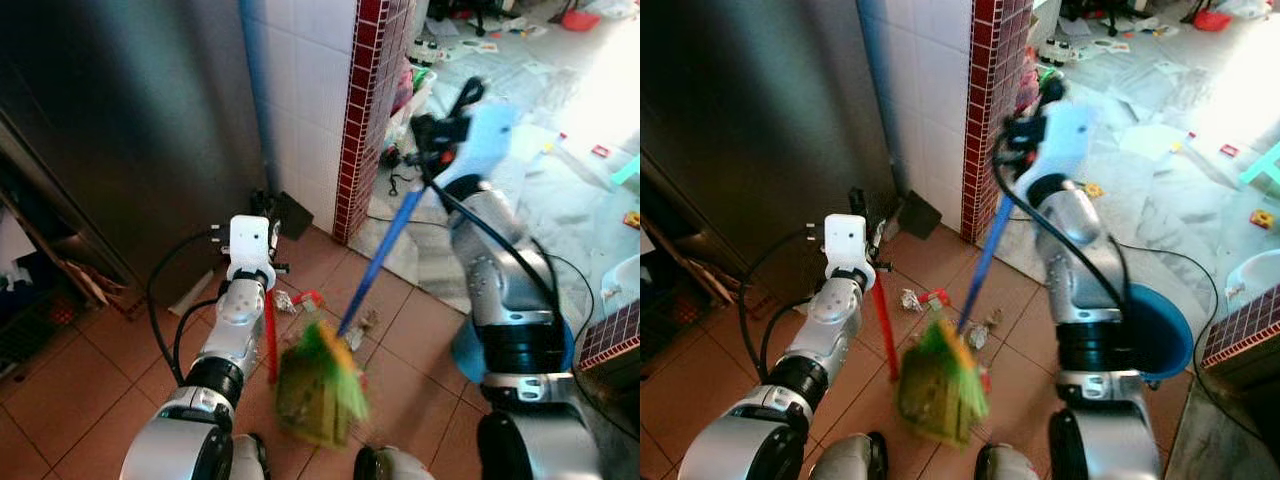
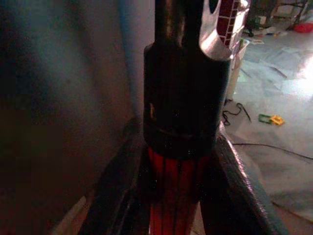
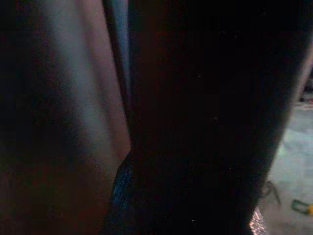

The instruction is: Sweep floor

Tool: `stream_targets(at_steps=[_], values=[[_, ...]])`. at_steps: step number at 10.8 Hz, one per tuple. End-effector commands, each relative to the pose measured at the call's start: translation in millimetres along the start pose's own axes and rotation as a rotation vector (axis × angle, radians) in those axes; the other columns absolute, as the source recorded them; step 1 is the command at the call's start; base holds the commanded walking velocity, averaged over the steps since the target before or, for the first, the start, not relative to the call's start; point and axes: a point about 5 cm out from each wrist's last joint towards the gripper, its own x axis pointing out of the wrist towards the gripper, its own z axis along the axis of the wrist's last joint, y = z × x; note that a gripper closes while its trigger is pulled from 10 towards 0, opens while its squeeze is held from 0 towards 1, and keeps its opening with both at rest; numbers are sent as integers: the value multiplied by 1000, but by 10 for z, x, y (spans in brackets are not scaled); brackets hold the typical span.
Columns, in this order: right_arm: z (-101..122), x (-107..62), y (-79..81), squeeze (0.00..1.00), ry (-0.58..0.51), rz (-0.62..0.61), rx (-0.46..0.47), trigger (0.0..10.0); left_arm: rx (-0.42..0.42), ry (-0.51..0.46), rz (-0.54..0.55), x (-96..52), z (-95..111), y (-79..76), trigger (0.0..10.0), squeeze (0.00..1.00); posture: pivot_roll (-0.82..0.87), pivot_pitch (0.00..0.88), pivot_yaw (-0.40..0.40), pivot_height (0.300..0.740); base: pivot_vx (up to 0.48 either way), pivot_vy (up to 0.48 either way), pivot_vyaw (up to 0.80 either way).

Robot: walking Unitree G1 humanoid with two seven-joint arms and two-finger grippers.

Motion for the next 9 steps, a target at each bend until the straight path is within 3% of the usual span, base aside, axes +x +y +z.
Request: stream_targets(at_steps=[1, 5, 8, 9], values=[[242, 36, -2, 0, -117, -2, -27, 10000, 5, -3, -4, -3, 16, 13, 10000, 0, -73, 61, 24, 740, 0, 0, 0], [77, -137, -236, 0, -116, -140, -179, 10000, 8, 14, -56, -108, 27, 90, 10000, 0, -62, 56, 27, 740, 0, 0, 0], [-325, -372, -257, 0, -2, -217, -243, 10000, -24, -82, -114, -274, 326, 189, 10000, 0, -34, 89, 24, 740, 0, 0, 0], [-378, -393, -251, 0, 15, -230, -238, 10000, -11, -81, -115, -303, 356, 200, 10000, 0, -31, 102, 25, 740, 0, 0, -800]])
